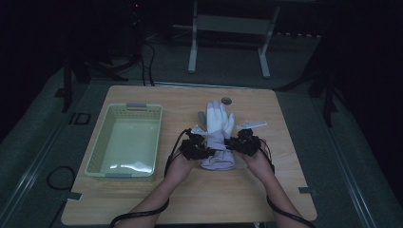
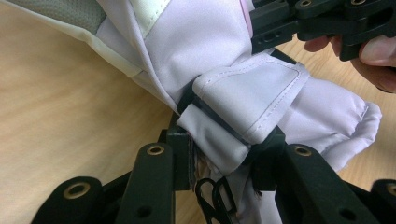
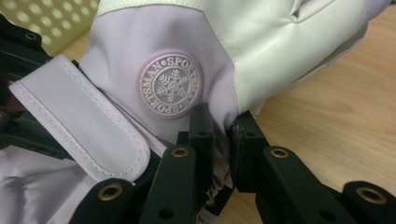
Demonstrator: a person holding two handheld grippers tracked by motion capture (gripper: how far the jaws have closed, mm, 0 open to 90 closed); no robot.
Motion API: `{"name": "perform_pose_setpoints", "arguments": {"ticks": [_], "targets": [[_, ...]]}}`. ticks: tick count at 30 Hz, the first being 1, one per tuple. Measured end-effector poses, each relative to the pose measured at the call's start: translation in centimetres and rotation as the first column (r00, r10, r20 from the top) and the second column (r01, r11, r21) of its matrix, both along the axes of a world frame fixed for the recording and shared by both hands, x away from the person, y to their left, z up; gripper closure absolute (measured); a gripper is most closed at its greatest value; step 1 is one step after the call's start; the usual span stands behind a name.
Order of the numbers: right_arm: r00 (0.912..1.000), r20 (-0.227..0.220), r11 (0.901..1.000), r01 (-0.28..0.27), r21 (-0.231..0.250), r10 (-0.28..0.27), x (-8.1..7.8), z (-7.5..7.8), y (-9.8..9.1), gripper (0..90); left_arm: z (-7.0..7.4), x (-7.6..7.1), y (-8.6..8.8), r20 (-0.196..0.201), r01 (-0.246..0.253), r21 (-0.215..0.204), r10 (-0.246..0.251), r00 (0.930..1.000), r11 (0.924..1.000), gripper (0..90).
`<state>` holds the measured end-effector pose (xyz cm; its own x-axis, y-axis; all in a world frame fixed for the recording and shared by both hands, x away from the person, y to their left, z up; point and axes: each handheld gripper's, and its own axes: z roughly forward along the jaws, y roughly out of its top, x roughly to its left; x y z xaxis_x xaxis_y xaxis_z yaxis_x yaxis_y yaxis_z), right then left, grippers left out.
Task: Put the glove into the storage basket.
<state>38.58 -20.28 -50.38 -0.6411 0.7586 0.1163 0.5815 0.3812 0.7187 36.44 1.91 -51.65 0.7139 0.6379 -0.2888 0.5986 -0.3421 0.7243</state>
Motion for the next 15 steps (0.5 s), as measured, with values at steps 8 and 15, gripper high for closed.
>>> {"name": "perform_pose_setpoints", "arguments": {"ticks": [8, 15], "targets": [[0.999, 0.045, 0.9998, -0.008, 0.02, 0.007, -0.4, 2.6, 1.0, 81.0, 2.8, -0.2, 1.3, 0.027, 0.005, 0.006, -0.005, 0.9996, 1.0, 67.9], [0.9968, 0.077, 0.9996, -0.024, 0.017, 0.023, -0.6, 4.6, 2.5, 81.0, 4.9, -0.5, 2.7, 0.047, 0.012, 0.021, -0.013, 0.9988, 0.9997, 68.0]]}}
